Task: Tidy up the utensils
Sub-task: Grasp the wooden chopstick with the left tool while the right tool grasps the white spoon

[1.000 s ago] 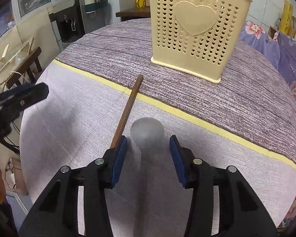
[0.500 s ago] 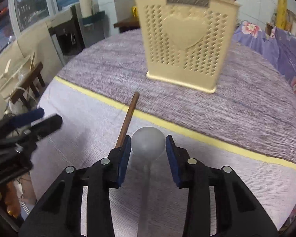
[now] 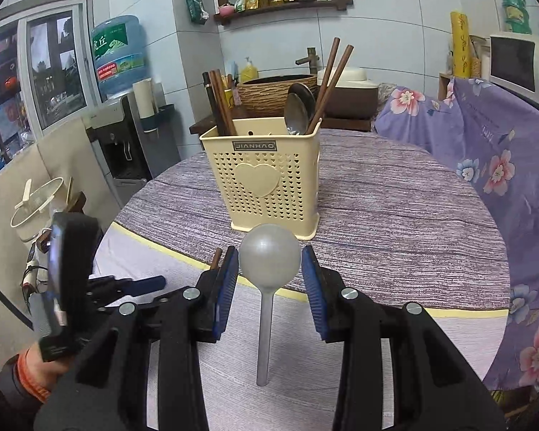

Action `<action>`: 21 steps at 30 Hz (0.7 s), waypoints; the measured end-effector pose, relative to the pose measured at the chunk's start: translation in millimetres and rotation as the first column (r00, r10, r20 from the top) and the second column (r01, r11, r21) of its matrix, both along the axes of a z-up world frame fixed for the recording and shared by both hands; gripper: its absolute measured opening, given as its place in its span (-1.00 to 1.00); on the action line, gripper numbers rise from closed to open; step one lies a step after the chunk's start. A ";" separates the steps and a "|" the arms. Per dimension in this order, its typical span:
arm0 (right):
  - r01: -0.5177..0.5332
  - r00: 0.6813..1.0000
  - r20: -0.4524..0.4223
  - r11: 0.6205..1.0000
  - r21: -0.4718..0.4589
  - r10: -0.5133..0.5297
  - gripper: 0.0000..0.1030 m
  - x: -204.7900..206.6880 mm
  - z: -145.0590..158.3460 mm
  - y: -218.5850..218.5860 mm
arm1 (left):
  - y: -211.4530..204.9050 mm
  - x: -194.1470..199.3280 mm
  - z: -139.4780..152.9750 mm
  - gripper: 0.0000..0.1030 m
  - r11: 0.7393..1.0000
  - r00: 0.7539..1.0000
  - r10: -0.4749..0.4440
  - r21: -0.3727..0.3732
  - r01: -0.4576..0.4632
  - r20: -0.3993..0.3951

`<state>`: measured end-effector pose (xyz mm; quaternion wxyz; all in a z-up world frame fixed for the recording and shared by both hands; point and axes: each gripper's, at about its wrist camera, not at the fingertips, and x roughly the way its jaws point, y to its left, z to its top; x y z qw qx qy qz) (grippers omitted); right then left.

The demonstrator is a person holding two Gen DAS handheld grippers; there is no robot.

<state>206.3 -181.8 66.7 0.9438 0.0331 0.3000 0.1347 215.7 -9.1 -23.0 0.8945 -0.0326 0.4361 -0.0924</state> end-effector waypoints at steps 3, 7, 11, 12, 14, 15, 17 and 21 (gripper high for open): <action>-0.001 1.000 0.002 1.000 0.010 0.001 -0.28 -1.6 0.8 -1.0 | -14.1 16.2 -5.7 -0.39 0.999 1.000 -0.005 0.035 0.005 -0.020; -0.002 1.000 0.009 1.000 0.003 0.002 -0.28 -4.8 0.4 1.2 | -25.1 35.9 -13.5 -0.60 0.995 0.999 0.029 0.098 -0.026 -0.025; 0.005 1.000 0.010 1.000 0.003 -0.006 -0.28 -5.9 -0.8 0.4 | -33.5 45.6 -16.7 -0.70 0.989 0.999 0.047 0.143 -0.042 -0.027; 0.008 1.000 0.007 1.000 0.004 -0.008 -0.28 -5.8 -1.1 0.0 | -34.5 47.3 -16.3 -0.75 0.988 0.998 0.050 0.146 -0.046 -0.028; 0.012 1.000 0.005 1.000 0.006 -0.012 -0.28 -5.6 -1.6 -0.4 | -34.5 51.3 -15.1 -0.81 0.987 0.998 0.062 0.147 -0.058 -0.024; 0.014 1.000 0.003 1.000 0.008 -0.014 -0.28 -5.7 -2.0 -0.5 | -34.2 52.6 -15.0 -0.83 0.987 0.997 0.067 0.145 -0.064 -0.021; 0.017 1.000 0.002 1.000 0.010 -0.017 -0.28 -5.7 -2.8 -0.7 | -35.9 54.4 -14.8 -0.84 0.986 0.997 0.069 0.153 -0.065 -0.016; 0.022 1.000 0.006 1.000 0.015 -0.022 -0.28 -6.3 -2.0 -1.9 | -35.8 57.4 -13.2 -0.84 0.988 0.997 0.071 0.139 -0.068 -0.016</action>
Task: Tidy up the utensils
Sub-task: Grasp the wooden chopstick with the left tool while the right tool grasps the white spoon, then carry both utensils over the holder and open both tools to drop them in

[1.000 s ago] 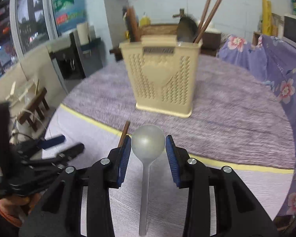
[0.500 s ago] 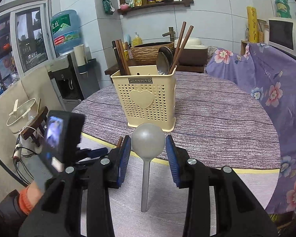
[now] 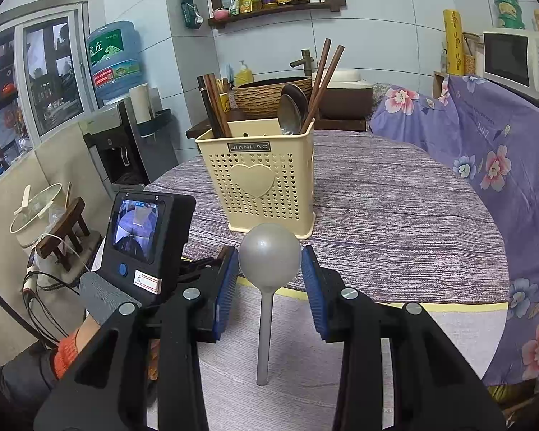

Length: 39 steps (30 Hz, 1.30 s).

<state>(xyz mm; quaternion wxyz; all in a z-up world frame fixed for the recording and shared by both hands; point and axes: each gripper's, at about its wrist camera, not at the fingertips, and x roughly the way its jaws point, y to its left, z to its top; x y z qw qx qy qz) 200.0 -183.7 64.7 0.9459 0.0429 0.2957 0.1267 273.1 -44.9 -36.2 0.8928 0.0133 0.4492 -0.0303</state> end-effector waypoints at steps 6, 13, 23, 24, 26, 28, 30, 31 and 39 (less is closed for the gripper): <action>0.014 1.000 0.010 1.000 0.012 -0.014 -0.28 -0.5 2.1 -6.3 | 20.2 -18.5 48.3 -0.84 0.994 0.994 0.003 -0.113 0.010 0.109; 0.021 1.000 0.016 0.999 0.036 -0.022 -0.28 -1.9 6.0 -11.8 | 53.5 -66.4 136.5 -0.84 0.980 0.936 0.030 -0.194 0.041 0.350; 0.001 1.000 0.024 0.998 0.055 -0.002 -0.28 0.0 10.3 -8.9 | 61.1 -73.8 152.4 -0.84 0.979 0.910 0.040 -0.200 0.048 0.412; -0.003 1.000 0.025 0.998 0.055 0.001 -0.28 0.5 10.9 -8.7 | 63.6 -74.4 151.9 -0.84 0.977 0.912 0.038 -0.208 0.052 0.408; -0.006 0.999 0.035 0.998 0.059 0.004 -0.28 1.8 13.9 -9.1 | 65.1 -73.3 154.6 -0.84 0.973 0.912 0.034 -0.222 0.062 0.408; -0.014 0.999 0.049 0.998 0.066 0.011 -0.28 4.7 19.8 -9.7 | 65.4 -74.8 160.7 -0.84 0.973 0.907 0.031 -0.219 0.068 0.421; -0.027 0.997 0.073 0.997 0.066 0.022 -0.28 10.3 30.3 -9.4 | 64.9 -73.1 171.5 -0.84 0.973 0.899 0.023 -0.218 0.081 0.438; -0.031 0.995 0.095 0.997 0.064 0.025 -0.28 13.8 39.1 -8.8 | 64.2 -71.4 180.4 -0.84 0.970 0.894 0.015 -0.222 0.095 0.448; -0.023 0.947 0.321 0.999 0.044 0.008 -0.28 63.0 145.7 1.2 | 61.4 -40.8 274.3 -0.84 0.955 0.793 0.061 -0.266 0.129 0.606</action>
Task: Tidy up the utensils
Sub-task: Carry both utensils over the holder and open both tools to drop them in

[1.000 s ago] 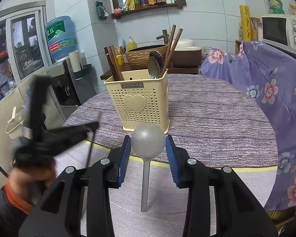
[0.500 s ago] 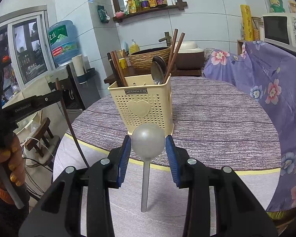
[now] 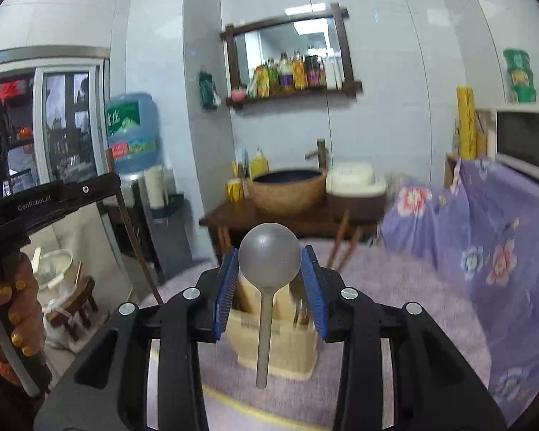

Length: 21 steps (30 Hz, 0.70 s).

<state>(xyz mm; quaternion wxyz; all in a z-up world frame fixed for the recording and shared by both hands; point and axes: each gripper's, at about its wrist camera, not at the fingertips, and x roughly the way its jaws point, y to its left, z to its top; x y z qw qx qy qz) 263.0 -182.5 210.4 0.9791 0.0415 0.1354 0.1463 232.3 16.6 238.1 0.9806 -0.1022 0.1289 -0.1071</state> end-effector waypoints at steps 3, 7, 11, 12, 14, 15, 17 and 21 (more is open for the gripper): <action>0.046 0.997 0.063 0.999 -0.011 -0.045 -0.28 26.2 26.7 6.3 | -6.3 26.9 20.9 -0.84 0.999 0.998 0.034 -0.022 -0.033 0.044; 0.091 0.992 0.086 0.995 -0.040 -0.087 -0.28 53.7 21.7 17.8 | -18.8 54.8 18.6 -0.84 0.997 0.995 0.074 -0.012 -0.073 0.066; 0.107 0.994 0.037 0.992 -0.064 -0.105 -0.28 70.2 -18.8 26.0 | -27.2 69.7 -14.0 -0.84 0.996 0.996 0.088 0.028 -0.089 0.030; 0.111 0.994 0.032 0.991 -0.074 -0.108 -0.28 70.8 -28.2 27.7 | -27.4 71.2 -23.9 -0.84 0.996 0.996 0.085 0.029 -0.086 0.015; 0.124 0.992 0.025 0.987 -0.097 -0.123 -0.28 71.8 -48.1 31.3 | -28.4 70.7 -46.5 -0.84 0.996 0.997 0.079 0.035 -0.079 -0.011; 0.127 0.992 0.014 0.987 -0.103 -0.126 -0.28 73.7 -58.2 32.0 | -28.7 69.9 -55.4 -0.84 0.996 0.997 0.077 0.037 -0.076 -0.020; 0.127 0.992 -0.012 0.986 -0.106 -0.129 -0.28 76.3 -74.1 32.0 | -28.3 70.1 -69.2 -0.84 0.997 0.997 0.070 0.041 -0.068 -0.045; 0.127 0.990 -0.050 0.985 -0.115 -0.133 -0.28 77.7 -98.5 31.3 | -28.7 71.9 -89.1 -0.84 0.998 0.995 0.054 0.044 -0.050 -0.089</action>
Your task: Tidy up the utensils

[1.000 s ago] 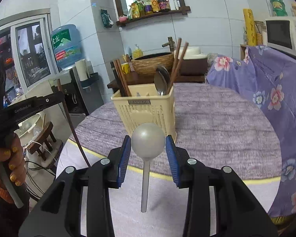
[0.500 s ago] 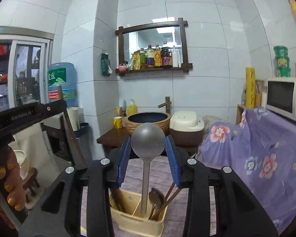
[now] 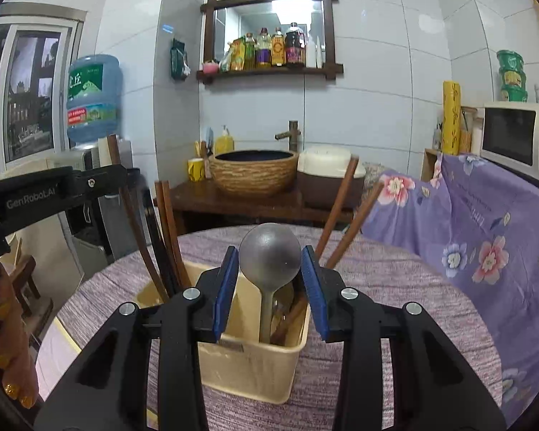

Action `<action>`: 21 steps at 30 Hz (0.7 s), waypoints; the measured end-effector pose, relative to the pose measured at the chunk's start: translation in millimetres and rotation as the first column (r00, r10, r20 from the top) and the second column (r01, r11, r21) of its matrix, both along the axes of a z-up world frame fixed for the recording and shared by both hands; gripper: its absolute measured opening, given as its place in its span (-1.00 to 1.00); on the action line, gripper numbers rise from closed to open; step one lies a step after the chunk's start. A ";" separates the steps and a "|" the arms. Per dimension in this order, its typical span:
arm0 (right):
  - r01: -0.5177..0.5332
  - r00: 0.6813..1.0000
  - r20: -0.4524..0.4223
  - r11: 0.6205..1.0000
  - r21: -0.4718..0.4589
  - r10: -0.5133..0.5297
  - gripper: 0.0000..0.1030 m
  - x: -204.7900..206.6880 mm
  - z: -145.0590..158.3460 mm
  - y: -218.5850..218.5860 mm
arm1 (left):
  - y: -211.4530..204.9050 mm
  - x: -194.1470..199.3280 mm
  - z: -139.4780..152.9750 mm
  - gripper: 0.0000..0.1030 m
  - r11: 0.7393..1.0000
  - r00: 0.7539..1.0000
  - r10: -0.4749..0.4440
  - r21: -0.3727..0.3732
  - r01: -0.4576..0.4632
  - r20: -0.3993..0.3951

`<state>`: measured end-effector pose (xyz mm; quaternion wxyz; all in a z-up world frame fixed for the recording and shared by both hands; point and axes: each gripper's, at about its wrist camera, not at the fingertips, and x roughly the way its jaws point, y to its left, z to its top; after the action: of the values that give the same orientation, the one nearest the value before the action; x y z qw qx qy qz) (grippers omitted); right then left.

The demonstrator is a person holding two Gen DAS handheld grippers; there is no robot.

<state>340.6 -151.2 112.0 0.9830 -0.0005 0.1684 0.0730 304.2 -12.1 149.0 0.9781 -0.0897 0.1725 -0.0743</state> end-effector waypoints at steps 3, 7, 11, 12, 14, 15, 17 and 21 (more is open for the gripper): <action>0.001 1.000 -0.031 1.000 0.000 -0.001 -0.28 -0.4 -16.7 -0.1 | -1.2 1.8 -13.3 -0.84 1.000 1.000 -0.002 0.009 0.002 -0.026; 0.007 0.999 -0.041 1.000 -0.016 -0.007 -0.29 -4.1 -27.6 1.8 | -3.6 4.8 -25.7 -0.84 1.000 0.999 0.001 0.029 0.000 -0.047; -0.005 0.999 -0.048 1.000 -0.001 0.004 -0.27 -6.0 -30.4 -0.7 | -3.8 1.3 -24.8 -0.83 0.999 0.999 0.005 0.051 -0.003 -0.041; -0.005 0.999 -0.045 1.000 0.000 0.005 -0.15 -7.5 -30.2 -1.6 | -3.9 0.2 -24.2 -0.83 0.999 0.999 -0.001 0.052 0.003 -0.042; -0.002 0.999 -0.037 1.000 0.009 0.002 0.14 -13.5 -27.8 -4.9 | -3.3 -5.9 -21.9 -0.74 0.998 0.999 -0.004 0.066 0.006 -0.037; 0.000 1.000 -0.030 1.000 0.021 0.001 0.19 -20.7 -25.8 -8.3 | -1.3 -12.5 -20.0 -0.53 0.997 1.000 -0.007 0.073 0.009 -0.027; 0.012 1.000 -0.023 0.999 0.035 -0.011 0.20 -36.5 -23.5 -14.5 | 4.5 -28.4 -18.8 -0.02 0.998 1.000 -0.008 0.070 0.008 0.000; 0.017 0.999 -0.048 0.998 0.065 -0.013 0.62 -75.8 -30.0 -31.2 | 21.3 -77.8 -31.6 0.62 0.996 0.998 -0.018 0.083 0.013 0.058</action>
<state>264.8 -182.4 82.0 0.9787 0.0345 0.1892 0.0710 226.4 9.2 117.4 0.9850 -0.0456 0.1473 -0.0772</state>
